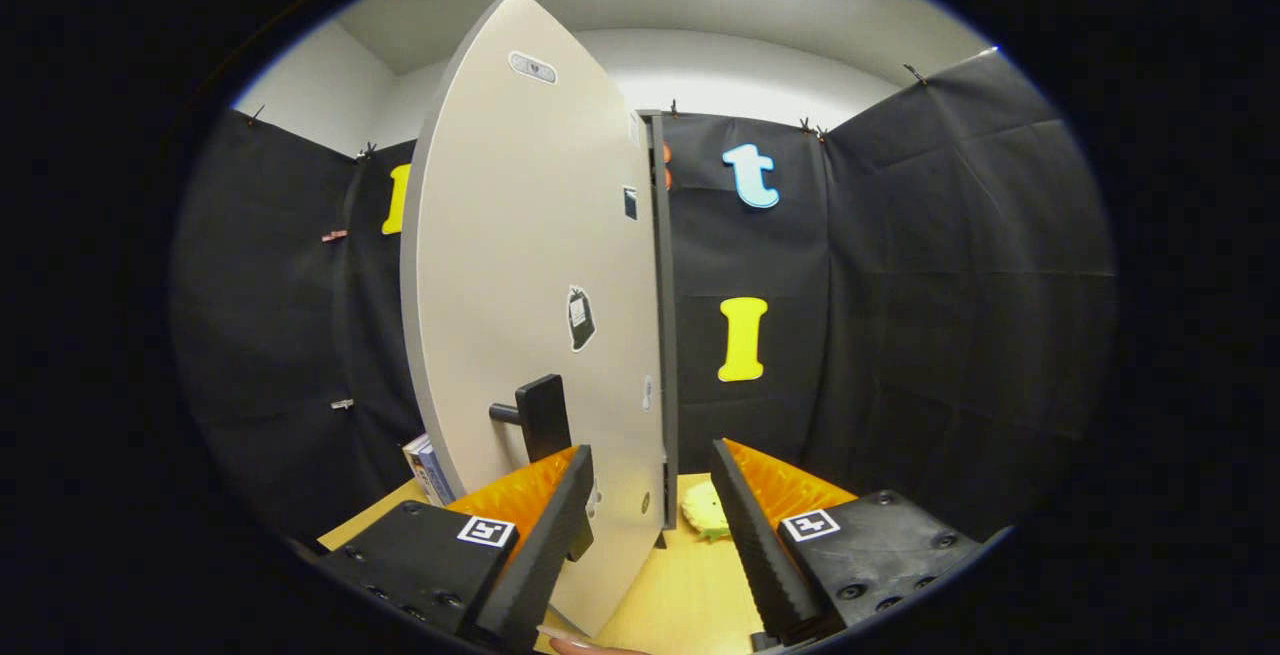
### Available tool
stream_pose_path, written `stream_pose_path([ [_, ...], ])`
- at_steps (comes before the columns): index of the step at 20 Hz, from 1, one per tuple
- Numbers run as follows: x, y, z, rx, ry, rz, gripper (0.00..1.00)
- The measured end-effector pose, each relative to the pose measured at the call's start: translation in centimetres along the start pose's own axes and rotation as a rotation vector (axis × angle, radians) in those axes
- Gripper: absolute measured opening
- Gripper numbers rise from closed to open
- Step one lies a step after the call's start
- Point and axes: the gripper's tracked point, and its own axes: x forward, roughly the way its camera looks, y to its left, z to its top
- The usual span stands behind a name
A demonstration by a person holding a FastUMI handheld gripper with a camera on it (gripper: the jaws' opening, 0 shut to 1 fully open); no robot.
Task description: Open the shoe cabinet door, grab the shoes and put them into the shoe cabinet, then close the shoe cabinet door.
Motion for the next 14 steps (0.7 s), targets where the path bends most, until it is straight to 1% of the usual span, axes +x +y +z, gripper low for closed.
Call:
stream_pose_path([
  [4, 1.2, 4.4, -0.4, 0.000, -0.004, 0.043, 0.82],
  [8, 2.4, 7.6, -0.1, -0.005, -0.018, 0.047, 0.83],
  [14, 4.5, 12.5, -0.4, -0.020, -0.028, 0.075, 0.83],
])
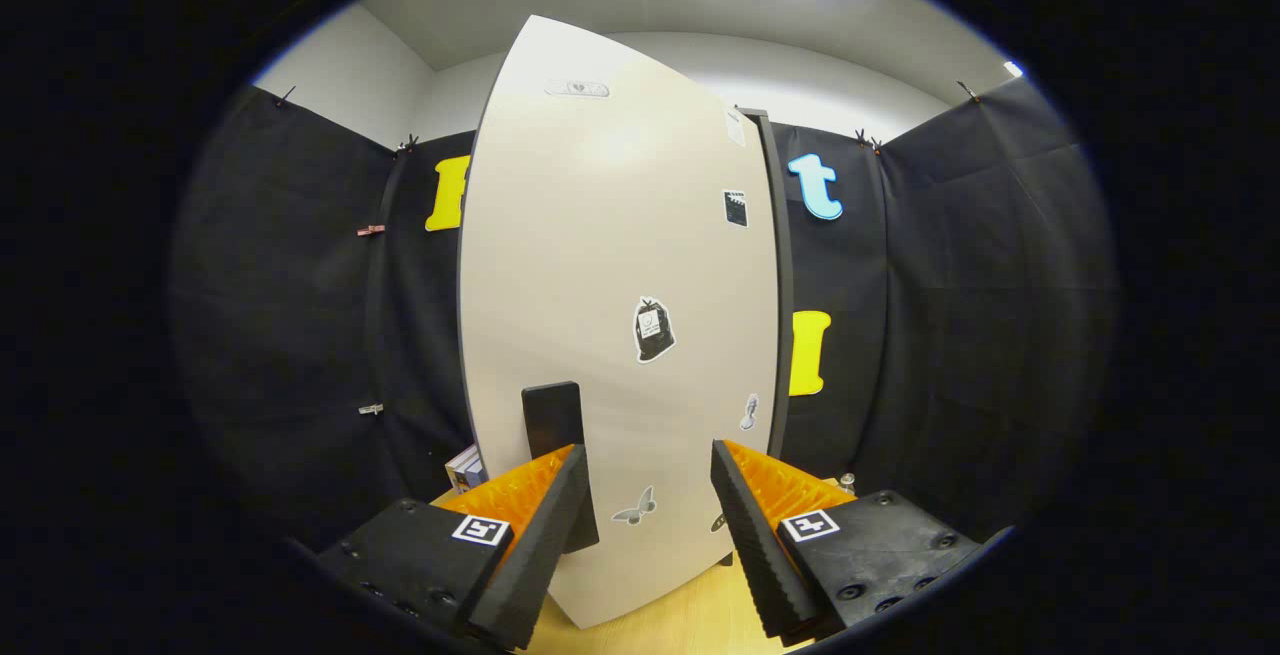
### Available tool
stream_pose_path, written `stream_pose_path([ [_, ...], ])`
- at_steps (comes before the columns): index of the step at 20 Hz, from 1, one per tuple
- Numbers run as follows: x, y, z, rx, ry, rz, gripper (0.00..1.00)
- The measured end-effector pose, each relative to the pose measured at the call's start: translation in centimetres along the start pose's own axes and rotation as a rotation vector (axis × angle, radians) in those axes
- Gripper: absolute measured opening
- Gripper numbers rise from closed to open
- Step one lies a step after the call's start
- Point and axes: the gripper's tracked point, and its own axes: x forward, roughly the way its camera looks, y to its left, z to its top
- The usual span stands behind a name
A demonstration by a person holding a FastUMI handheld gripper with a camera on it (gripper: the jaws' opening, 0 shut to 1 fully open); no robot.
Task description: Open the shoe cabinet door, grab the shoes and put them into the shoe cabinet, then close the shoe cabinet door.
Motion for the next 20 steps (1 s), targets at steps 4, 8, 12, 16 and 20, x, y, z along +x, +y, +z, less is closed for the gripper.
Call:
stream_pose_path([
  [4, 1.0, 2.7, 0.3, -0.012, -0.014, 0.014, 0.83],
  [8, 1.8, 4.8, 0.0, -0.016, -0.010, 0.025, 0.83],
  [12, 2.4, 6.4, 0.0, -0.014, -0.012, 0.025, 0.83],
  [16, 2.7, 7.7, -0.4, -0.010, -0.009, 0.018, 0.83],
  [20, 2.8, 8.7, -0.8, -0.010, -0.001, 0.008, 0.83],
])
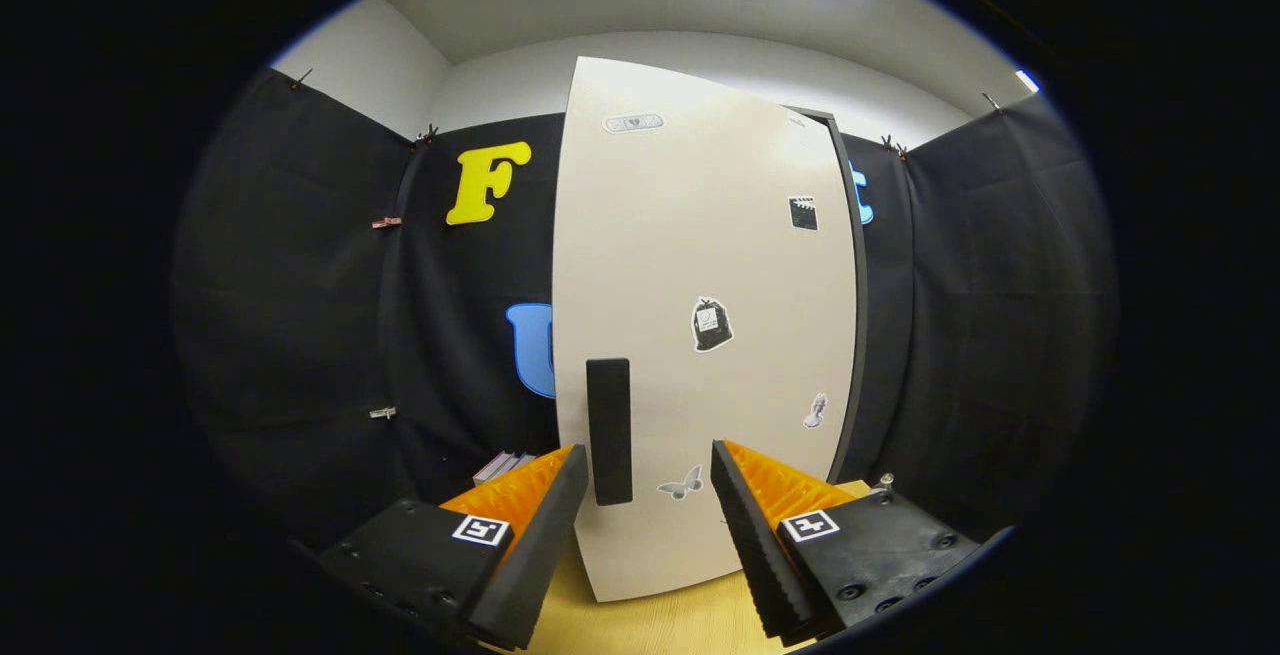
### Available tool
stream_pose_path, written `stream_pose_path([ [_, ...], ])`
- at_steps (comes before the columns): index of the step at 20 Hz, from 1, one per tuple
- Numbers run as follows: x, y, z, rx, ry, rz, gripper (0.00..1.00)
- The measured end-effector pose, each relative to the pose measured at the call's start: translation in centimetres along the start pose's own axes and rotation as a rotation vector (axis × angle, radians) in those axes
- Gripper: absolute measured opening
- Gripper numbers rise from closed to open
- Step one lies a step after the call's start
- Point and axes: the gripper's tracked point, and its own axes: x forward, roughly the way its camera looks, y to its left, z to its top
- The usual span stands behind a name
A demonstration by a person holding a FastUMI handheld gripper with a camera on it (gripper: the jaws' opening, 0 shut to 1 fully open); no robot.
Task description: Open the shoe cabinet door, grab the shoes and put them into the shoe cabinet, then close the shoe cabinet door.
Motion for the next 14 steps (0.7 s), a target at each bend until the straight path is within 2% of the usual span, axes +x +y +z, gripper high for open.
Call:
stream_pose_path([
  [8, -0.3, 0.9, -0.2, -0.008, 0.003, -0.028, 0.88],
  [12, -0.4, 1.1, 0.5, -0.015, -0.023, -0.026, 0.96],
  [14, -0.4, 0.9, 0.8, -0.019, -0.033, -0.034, 0.96],
])
